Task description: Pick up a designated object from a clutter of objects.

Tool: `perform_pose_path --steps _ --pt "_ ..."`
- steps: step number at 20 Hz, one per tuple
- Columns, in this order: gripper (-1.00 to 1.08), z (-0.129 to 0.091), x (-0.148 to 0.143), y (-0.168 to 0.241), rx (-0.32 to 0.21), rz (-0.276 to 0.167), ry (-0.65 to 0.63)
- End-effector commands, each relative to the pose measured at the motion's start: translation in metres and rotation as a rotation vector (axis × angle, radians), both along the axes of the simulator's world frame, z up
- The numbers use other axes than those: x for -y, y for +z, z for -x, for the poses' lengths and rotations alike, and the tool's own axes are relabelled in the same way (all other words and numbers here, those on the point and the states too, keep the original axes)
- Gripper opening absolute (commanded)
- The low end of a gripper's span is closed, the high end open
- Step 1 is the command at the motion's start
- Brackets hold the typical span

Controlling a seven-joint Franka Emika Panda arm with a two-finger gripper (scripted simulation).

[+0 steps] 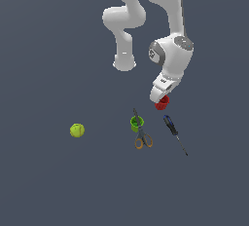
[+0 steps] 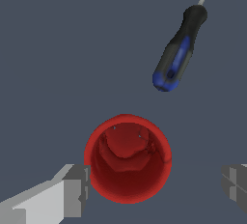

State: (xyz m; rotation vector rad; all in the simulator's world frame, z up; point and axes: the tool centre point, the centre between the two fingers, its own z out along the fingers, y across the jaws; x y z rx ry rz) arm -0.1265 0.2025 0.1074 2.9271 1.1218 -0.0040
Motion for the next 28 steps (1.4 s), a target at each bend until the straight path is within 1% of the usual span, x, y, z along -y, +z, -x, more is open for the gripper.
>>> perform_pose_path --steps 1,5,11,22,28 --pt "1.0 0.008 -0.006 -0.006 0.0 -0.004 0.026" --pt "1.0 0.013 -0.009 -0.01 0.0 -0.007 0.044" --pt "1.0 0.013 -0.009 -0.013 -0.001 -0.007 0.041" --pt "1.0 0.015 -0.009 -0.052 -0.001 -0.008 0.045" --pt "1.0 0.014 -0.009 -0.06 -0.001 -0.007 0.045"
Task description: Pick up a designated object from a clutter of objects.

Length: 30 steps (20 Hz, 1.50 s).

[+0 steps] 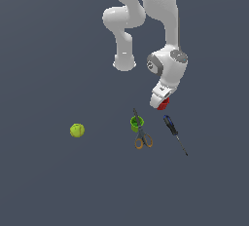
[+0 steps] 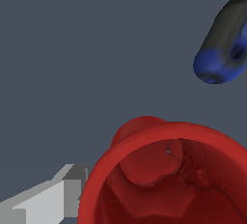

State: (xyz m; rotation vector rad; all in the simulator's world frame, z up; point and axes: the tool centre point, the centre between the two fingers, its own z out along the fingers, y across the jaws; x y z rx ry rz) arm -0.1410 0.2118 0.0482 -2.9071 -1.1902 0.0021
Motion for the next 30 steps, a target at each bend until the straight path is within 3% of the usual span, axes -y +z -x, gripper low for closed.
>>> perform_pose_path --steps 1,2,18,30 --pt "1.0 -0.001 0.0 -0.001 0.001 0.0 0.0" --pt "-1.0 -0.001 0.0 -0.001 0.001 0.0 0.0" --pt "-1.0 -0.004 0.006 0.005 0.002 0.0 -0.001" --pt "-1.0 -0.031 0.054 0.05 0.001 -0.001 0.0"
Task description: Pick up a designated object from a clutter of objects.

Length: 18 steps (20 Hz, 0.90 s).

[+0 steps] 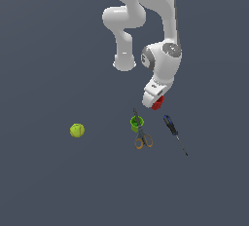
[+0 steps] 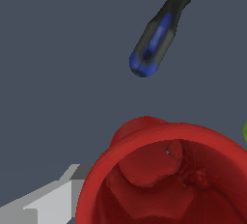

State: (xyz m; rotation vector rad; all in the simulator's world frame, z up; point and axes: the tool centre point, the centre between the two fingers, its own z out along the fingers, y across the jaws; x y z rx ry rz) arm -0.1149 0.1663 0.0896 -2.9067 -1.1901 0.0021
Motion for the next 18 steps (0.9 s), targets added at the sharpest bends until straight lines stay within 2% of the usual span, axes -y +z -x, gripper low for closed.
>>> perform_pose_path --steps 1,18 --pt "-1.0 -0.009 0.014 0.014 0.001 -0.002 0.0" --pt "-1.0 -0.088 0.153 0.146 0.001 -0.006 0.001"
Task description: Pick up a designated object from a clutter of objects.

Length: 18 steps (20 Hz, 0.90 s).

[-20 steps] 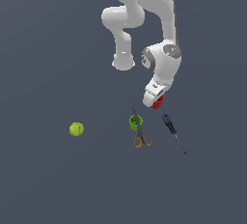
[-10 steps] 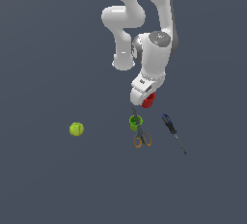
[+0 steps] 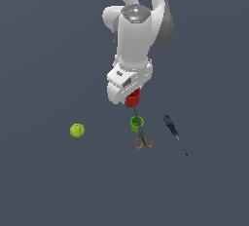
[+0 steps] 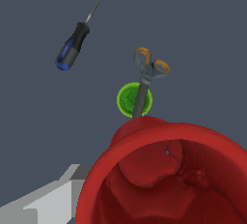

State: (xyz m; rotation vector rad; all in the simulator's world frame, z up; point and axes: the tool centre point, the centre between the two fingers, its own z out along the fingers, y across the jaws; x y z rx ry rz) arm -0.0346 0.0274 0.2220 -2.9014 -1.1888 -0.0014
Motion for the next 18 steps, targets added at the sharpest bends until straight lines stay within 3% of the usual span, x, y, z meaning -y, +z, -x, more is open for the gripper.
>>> perform_pose_path --steps 1,18 --pt "-1.0 -0.013 0.023 0.022 0.001 0.0 0.001" --pt "-1.0 -0.081 0.134 0.127 0.001 0.004 0.0"
